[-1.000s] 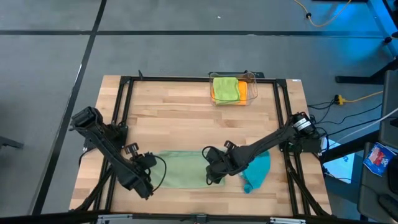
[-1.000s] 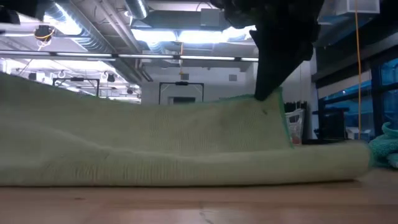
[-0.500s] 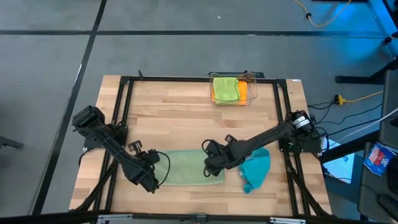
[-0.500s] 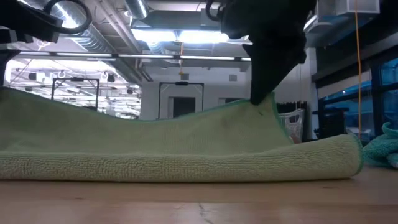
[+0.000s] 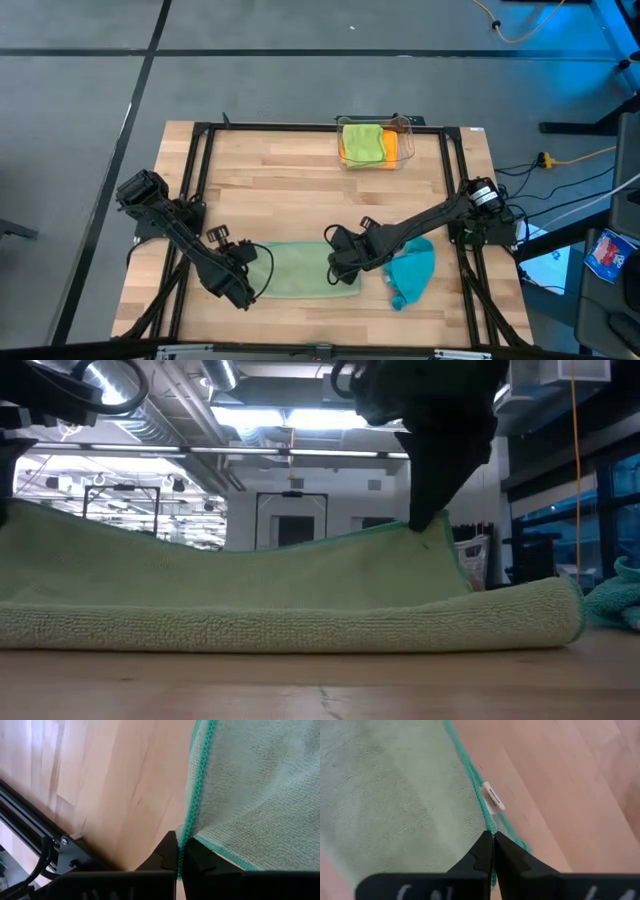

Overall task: Fold microfiber towels
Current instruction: Fold the green microfiber towel

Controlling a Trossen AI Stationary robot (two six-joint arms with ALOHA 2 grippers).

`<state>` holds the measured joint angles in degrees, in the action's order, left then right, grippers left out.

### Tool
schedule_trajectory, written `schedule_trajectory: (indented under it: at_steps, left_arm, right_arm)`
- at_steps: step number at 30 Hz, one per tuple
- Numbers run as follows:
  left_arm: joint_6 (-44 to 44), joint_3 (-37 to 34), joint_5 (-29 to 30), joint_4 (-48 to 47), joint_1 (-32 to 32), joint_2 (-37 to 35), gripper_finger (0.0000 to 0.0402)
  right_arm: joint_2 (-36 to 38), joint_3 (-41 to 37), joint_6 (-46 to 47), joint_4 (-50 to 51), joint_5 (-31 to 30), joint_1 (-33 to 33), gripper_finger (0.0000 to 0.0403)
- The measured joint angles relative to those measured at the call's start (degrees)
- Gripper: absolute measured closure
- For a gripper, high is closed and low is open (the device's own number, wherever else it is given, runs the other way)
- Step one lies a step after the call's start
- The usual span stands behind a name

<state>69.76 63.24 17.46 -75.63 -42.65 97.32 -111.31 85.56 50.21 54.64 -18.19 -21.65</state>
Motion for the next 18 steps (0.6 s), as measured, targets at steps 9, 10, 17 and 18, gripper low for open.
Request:
schedule_trajectory:
  at_steps: [9, 10, 17, 18]
  left_arm:
    - [0.8, 0.0, 1.5, -0.5, 0.7, 0.0, 0.0331]
    - [1.3, 0.0, 1.5, -1.0, 0.9, 0.0, 0.0321]
    - [2.6, 0.0, 0.5, -8.9, 1.7, 0.0, 0.0281]
    - [3.3, 0.0, -0.2, -9.8, 1.5, 0.0, 0.0281]
  right_arm:
    - [0.0, 0.0, 4.1, 3.7, 0.7, 1.5, 0.0302]
    - [0.0, 0.0, 4.0, 3.6, 0.7, 1.7, 0.0285]
    - [0.0, 0.0, 3.6, 3.8, -0.6, 2.0, 0.0207]
    - [0.0, 0.0, 3.6, 4.0, -0.6, 2.0, 0.0203]
